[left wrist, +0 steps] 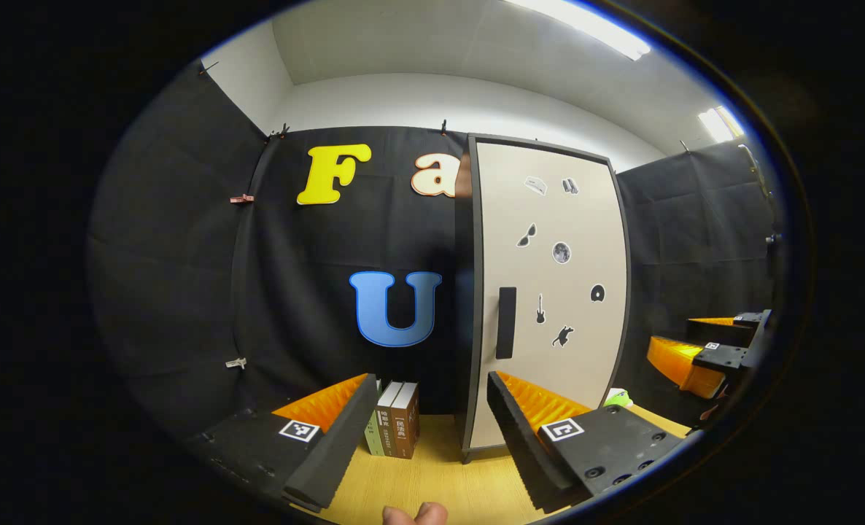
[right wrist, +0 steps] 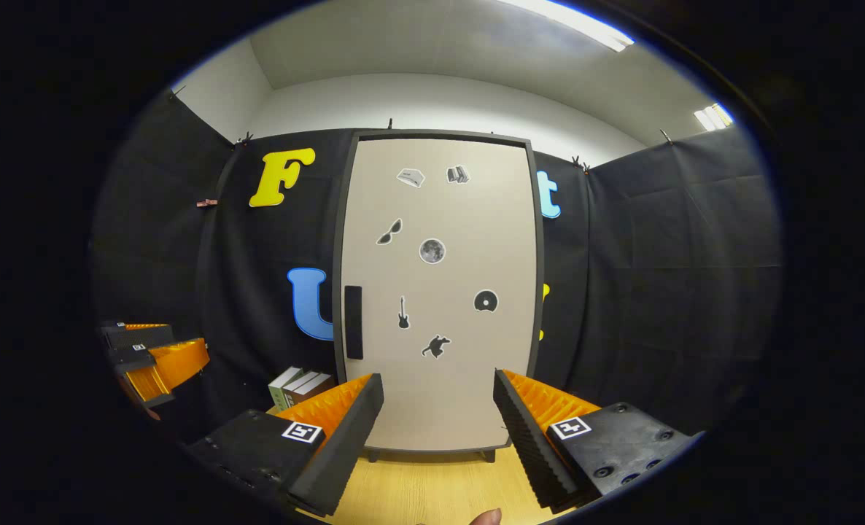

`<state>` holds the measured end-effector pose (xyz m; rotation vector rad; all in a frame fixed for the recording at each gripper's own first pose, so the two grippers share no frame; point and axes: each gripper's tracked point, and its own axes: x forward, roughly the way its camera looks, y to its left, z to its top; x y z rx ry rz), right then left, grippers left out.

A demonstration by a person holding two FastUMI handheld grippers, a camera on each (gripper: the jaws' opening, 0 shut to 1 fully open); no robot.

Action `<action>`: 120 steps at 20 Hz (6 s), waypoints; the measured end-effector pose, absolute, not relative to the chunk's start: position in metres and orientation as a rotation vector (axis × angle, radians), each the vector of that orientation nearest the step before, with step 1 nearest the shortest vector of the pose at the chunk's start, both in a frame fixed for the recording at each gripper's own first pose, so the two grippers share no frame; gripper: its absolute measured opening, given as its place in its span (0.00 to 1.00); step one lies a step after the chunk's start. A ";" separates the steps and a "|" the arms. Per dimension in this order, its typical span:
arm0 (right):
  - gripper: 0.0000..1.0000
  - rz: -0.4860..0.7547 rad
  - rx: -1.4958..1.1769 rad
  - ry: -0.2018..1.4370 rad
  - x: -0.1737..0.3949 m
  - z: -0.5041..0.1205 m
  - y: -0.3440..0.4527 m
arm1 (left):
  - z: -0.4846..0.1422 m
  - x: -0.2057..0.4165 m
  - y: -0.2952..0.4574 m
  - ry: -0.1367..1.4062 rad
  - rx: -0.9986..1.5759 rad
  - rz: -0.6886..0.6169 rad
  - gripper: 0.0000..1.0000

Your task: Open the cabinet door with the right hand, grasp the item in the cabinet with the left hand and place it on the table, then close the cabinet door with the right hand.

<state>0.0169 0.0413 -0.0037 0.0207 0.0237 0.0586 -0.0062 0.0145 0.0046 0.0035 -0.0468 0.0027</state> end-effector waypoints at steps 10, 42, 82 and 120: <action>0.97 0.166 0.037 0.007 0.100 -0.003 0.128 | -0.012 -0.014 0.057 -0.026 -0.003 0.048 0.95; 0.24 0.231 0.112 0.087 0.214 -0.032 0.181 | -0.043 -0.026 0.090 0.006 -0.083 0.095 0.94; 0.20 0.095 0.063 0.047 0.044 -0.007 -0.075 | -0.001 0.021 -0.113 -0.073 -0.031 -0.101 0.94; 0.97 -0.124 0.038 -0.011 0.133 -0.076 -0.301 | -0.083 0.320 -0.245 0.339 0.011 -0.278 0.93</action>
